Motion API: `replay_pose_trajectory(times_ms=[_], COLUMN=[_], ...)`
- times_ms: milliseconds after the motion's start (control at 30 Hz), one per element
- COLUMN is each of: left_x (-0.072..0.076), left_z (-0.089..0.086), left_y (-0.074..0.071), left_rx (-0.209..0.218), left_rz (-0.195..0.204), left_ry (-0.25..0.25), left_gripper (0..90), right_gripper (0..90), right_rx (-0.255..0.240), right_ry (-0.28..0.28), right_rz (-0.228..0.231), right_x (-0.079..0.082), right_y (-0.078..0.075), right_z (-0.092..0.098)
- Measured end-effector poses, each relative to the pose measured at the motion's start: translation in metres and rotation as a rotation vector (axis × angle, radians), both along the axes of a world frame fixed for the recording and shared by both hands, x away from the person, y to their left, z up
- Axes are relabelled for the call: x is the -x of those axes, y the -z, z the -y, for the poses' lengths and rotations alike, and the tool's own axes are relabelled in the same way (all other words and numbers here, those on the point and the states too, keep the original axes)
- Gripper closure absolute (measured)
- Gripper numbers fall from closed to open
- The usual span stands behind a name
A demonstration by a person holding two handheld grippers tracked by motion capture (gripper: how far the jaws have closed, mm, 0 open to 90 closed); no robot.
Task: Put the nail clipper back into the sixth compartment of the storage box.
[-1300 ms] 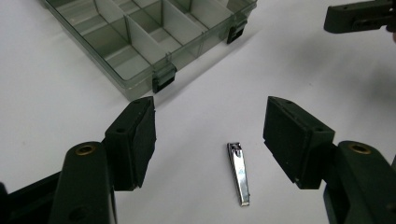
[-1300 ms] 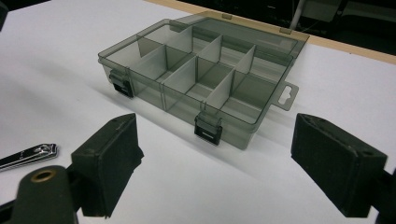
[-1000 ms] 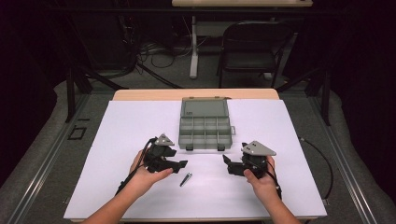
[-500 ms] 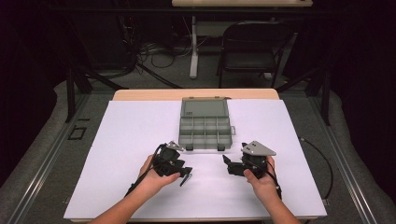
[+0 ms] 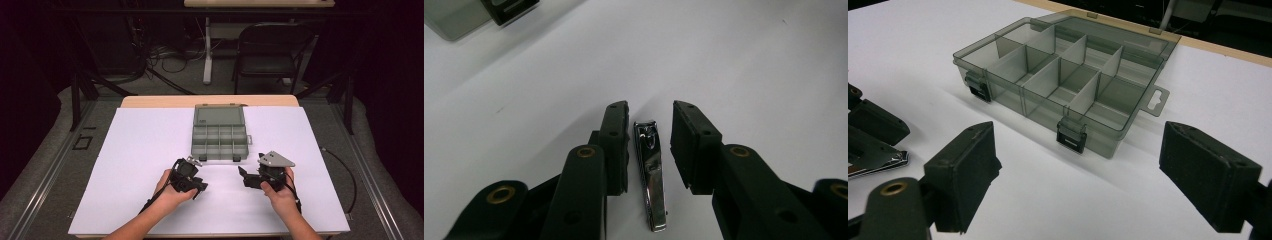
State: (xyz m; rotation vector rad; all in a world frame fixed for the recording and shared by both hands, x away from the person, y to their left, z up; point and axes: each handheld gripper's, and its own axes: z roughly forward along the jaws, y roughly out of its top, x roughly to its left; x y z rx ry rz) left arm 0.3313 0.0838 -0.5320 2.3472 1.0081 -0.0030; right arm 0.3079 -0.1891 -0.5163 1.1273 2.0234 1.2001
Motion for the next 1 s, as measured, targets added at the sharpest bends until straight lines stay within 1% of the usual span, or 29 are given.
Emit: replay_pose_trajectory(times_ms=[267, 500, 700, 733, 1000], left_x=[0.001, 0.001, 0.003, 0.005, 0.007], left_z=[0.005, 0.007, 0.007, 0.007, 0.007], left_y=[0.006, 0.009, 0.011, 0.012, 0.012], left_rx=[0.000, -0.015, -0.011, -0.004, -0.014], left_rz=[-0.001, 0.015, 0.035, 0.041, 0.059], left_ry=[-0.006, -0.016, -0.030, -0.035, -0.043], left_gripper=[71.2, 74.9, 77.2, 77.4, 78.8], right_gripper=[14.8, 14.8, 14.8, 14.9, 14.9], right_rx=[0.000, -0.002, -0.004, -0.003, 0.001], right_ry=[-0.001, -0.002, -0.001, 0.000, -0.001], right_rz=[0.006, 0.004, 0.005, 0.005, 0.002], right_x=[0.000, 0.000, 0.000, 0.000, 0.000], right_y=[0.001, 0.001, 0.001, 0.001, 0.001], right_z=[0.000, 0.000, -0.001, -0.001, -0.001])
